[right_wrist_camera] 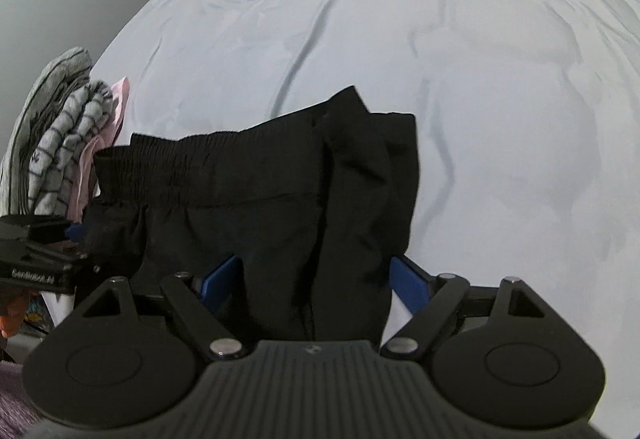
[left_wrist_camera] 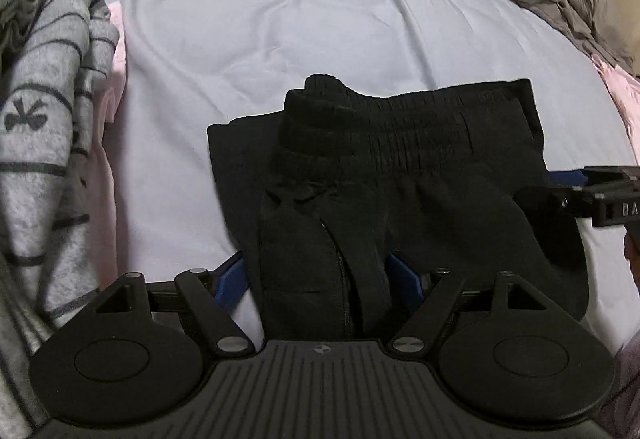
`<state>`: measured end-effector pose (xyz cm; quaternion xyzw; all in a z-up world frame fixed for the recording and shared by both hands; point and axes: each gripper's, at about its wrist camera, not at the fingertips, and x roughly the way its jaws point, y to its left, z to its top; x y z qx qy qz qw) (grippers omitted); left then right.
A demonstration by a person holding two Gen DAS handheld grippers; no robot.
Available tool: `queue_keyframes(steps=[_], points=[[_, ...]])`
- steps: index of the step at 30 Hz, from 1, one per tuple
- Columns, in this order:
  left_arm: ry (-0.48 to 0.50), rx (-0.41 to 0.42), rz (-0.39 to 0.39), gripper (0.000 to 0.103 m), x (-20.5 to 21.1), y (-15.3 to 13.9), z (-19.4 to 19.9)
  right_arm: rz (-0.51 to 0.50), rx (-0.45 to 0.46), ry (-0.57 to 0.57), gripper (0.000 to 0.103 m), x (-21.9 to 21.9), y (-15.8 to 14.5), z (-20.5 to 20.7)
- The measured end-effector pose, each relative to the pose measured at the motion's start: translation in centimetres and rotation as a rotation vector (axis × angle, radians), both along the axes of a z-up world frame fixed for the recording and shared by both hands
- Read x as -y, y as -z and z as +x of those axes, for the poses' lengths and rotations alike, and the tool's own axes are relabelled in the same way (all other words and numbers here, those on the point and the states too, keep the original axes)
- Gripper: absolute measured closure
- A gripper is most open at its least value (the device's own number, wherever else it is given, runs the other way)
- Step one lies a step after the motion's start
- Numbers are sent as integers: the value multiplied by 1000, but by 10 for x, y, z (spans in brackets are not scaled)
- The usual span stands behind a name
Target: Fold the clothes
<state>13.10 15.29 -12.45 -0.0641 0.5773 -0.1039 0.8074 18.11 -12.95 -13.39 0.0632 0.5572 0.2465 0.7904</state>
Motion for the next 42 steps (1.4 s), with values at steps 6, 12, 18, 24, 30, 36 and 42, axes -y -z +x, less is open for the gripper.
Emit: queue_keyframes(steps=[6, 12, 18, 24, 30, 36, 42], points=[[-6, 16, -8, 31, 1, 2, 3, -6, 27, -16, 19, -4, 1, -4], [22, 49, -2, 64, 7, -5, 1, -7, 69, -56, 50, -10, -3, -7], [51, 76, -3, 88, 12, -18, -4, 6, 110, -112, 81, -16, -14, -11], [80, 104, -4, 92, 18, -31, -8, 6, 162, -130, 87, -18, -35, -17], [82, 182, -5, 94, 17, -68, -21, 26, 239, -117, 88, -16, -70, -30], [58, 278, -29, 96, 5, -112, -37, 65, 331, -92, 90, -18, -113, -45], [27, 349, -73, 96, -13, -142, -52, 21, 337, -87, 94, -26, -134, -58]])
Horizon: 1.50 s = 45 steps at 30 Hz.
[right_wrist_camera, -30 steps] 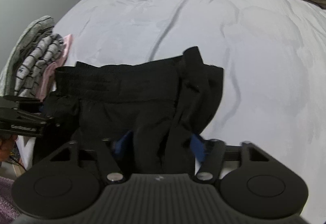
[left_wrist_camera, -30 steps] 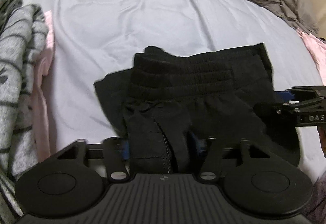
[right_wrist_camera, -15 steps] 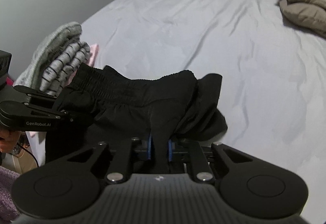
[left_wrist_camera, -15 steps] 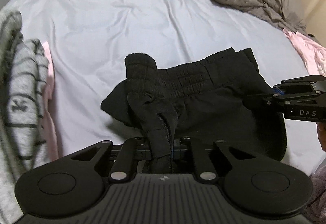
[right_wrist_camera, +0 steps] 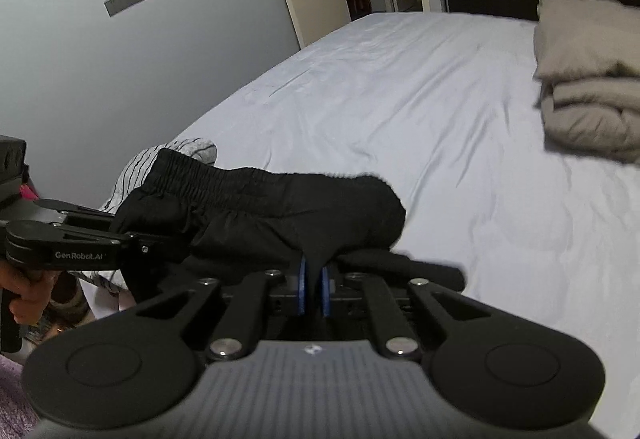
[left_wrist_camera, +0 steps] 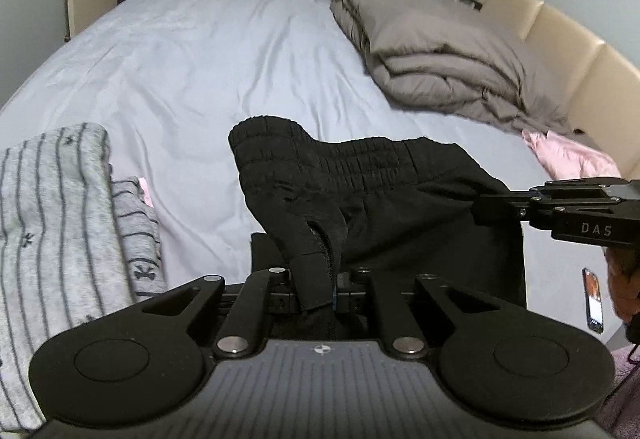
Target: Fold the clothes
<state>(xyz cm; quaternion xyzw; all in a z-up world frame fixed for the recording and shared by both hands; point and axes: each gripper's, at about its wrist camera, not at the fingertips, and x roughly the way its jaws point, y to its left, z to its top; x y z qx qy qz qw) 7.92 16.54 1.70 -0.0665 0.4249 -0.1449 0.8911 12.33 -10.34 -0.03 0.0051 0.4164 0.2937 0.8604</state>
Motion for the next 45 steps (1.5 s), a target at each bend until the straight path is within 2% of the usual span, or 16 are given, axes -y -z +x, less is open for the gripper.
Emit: queue_keyframes(steps=[8, 12, 13, 15, 17, 18, 19, 24, 26, 30, 33, 36, 37, 40, 42, 45], points=[[56, -51, 67, 96, 3, 18, 2, -54, 8, 17, 97, -10, -26, -16], [125, -107, 126, 96, 17, 43, 8, -22, -43, 56, 96, 4, -4, -11], [140, -120, 145, 96, 21, 49, 10, -14, -55, 66, 92, 7, 2, -9], [166, -142, 171, 96, 27, 60, 12, 2, -81, 85, 91, 14, 13, -7], [180, -156, 186, 96, 31, 69, 17, 18, -106, 105, 83, 22, 24, -4], [184, -162, 186, 95, 31, 72, 19, 26, -119, 114, 60, 25, 30, -3], [189, -167, 186, 95, 31, 75, 22, 34, -132, 124, 45, 29, 35, -1], [208, -196, 174, 94, 26, 88, 34, 76, -193, 171, 46, 45, 62, 6], [210, -207, 166, 94, 20, 93, 33, 104, -204, 174, 45, 38, 66, 16], [210, -220, 135, 93, 9, 100, 35, 118, -246, 200, 29, 24, 79, 34], [210, -226, 125, 90, 7, 104, 40, 113, -292, 213, 29, 14, 91, 44], [206, -227, 112, 89, 6, 106, 44, 109, -290, 204, 32, 8, 95, 45], [211, -215, 109, 89, 8, 104, 44, 100, -284, 198, 46, 7, 94, 44], [226, -180, 101, 89, 13, 99, 46, 72, -265, 180, 79, 5, 94, 42], [236, -156, 95, 89, 17, 96, 47, 63, -249, 185, 87, 7, 91, 39], [251, -121, 87, 89, 23, 91, 49, 64, -222, 207, 89, 18, 83, 33]])
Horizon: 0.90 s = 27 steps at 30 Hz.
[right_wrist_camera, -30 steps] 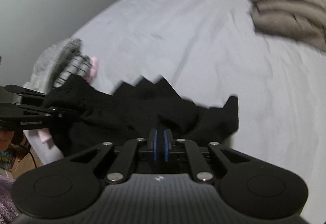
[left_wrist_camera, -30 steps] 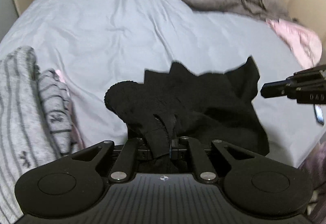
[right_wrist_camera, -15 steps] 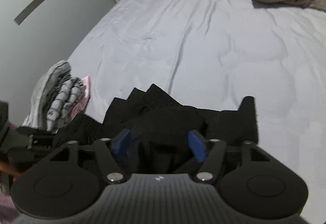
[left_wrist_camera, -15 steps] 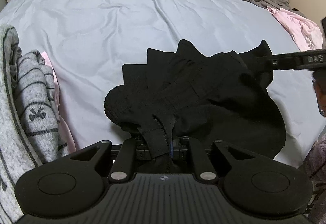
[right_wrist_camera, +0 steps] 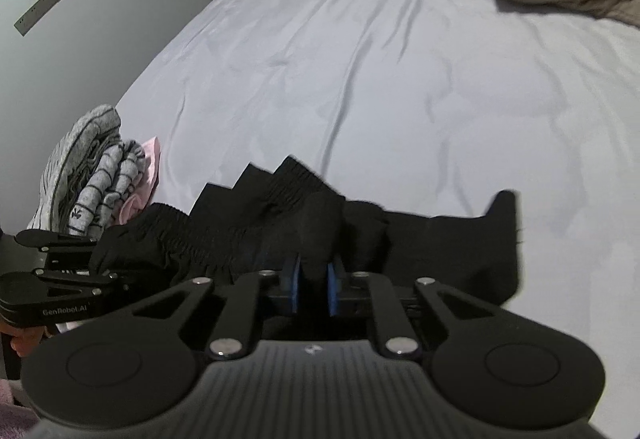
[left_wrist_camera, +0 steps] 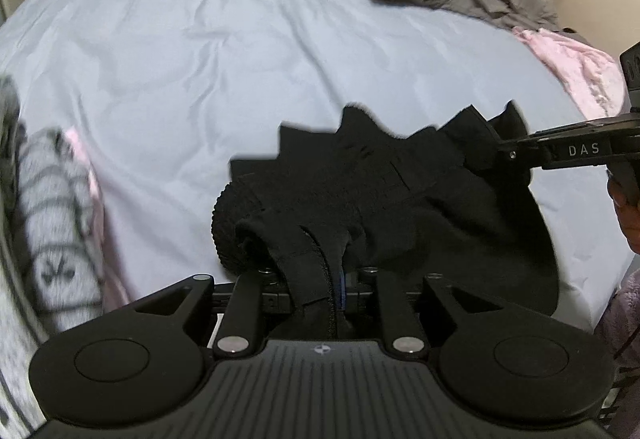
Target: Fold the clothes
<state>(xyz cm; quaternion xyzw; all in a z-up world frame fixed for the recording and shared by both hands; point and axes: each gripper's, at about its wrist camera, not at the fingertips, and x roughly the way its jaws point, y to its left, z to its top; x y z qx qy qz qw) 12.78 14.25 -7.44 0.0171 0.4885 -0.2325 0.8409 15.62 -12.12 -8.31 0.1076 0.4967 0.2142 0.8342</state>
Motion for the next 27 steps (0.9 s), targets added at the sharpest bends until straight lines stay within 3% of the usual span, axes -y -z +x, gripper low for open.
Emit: queue_keyframes(steps=[8, 13, 17, 20, 21, 22, 24, 27], points=[[45, 67, -24, 89, 22, -6, 10, -5, -4, 85, 91, 36, -12, -17], [53, 47, 46, 88, 44, 12, 27, -42, -17, 85, 91, 45, 3, -16], [53, -5, 121, 76, 56, 29, 40, -74, -34, 71, 88, 45, 17, -12], [36, -31, 123, 68, 56, 31, 43, -83, -45, 62, 85, 45, 19, -11], [32, -24, 122, 60, 55, 29, 42, -79, -44, 59, 83, 45, 18, -11], [28, -16, 120, 56, 54, 26, 40, -75, -41, 58, 62, 47, 16, -11], [14, 2, 117, 50, 49, 22, 36, -57, -12, 78, 33, 51, 9, -15], [-24, 17, 104, 46, 36, 14, 31, -32, 27, 99, 32, 55, 0, -20]])
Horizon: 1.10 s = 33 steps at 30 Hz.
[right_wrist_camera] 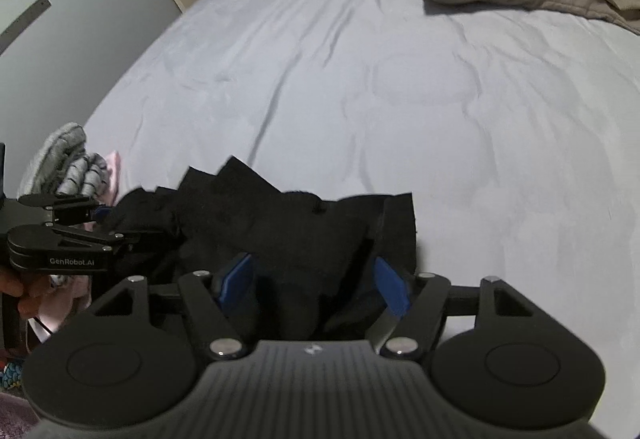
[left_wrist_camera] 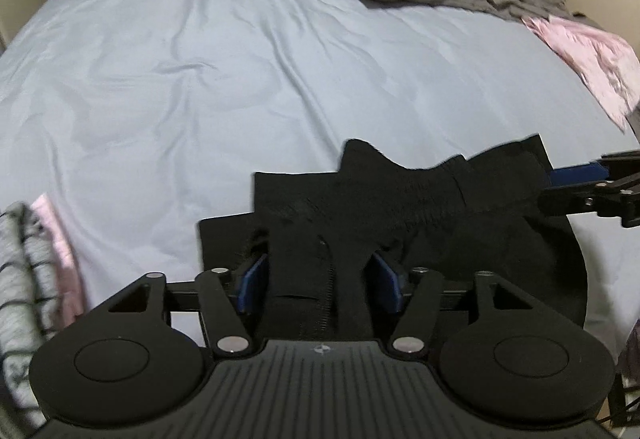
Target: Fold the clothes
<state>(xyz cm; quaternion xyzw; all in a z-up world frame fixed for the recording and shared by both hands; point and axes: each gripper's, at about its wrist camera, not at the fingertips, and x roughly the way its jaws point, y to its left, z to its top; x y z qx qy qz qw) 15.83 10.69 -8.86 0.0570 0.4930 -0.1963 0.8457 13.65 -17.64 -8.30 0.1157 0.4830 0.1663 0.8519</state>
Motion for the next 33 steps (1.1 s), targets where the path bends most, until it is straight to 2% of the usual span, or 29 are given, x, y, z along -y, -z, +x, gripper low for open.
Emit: queue_keyframes(steps=[4, 8, 11, 16, 19, 22, 33], points=[[-70, -3, -34, 44, -22, -6, -4, 31, 13, 40, 19, 5, -3, -3], [-123, -32, -58, 44, -34, -1, -2, 84, -57, 72, 19, 10, 11, -2], [-121, -34, -47, 44, -34, 4, -2, 100, -106, 72, 19, 9, 22, -1], [-56, 2, 16, 44, -23, 12, 0, 114, -136, 74, 19, 6, 34, 2], [46, 77, 63, 44, -10, 10, -7, 110, -146, 71, 19, 4, 35, 4], [141, 184, 51, 44, -3, 0, -19, 106, -149, 63, 19, 2, 35, 6], [244, 277, -18, 44, 13, -24, -17, 126, -152, 103, 19, 7, 32, 8]])
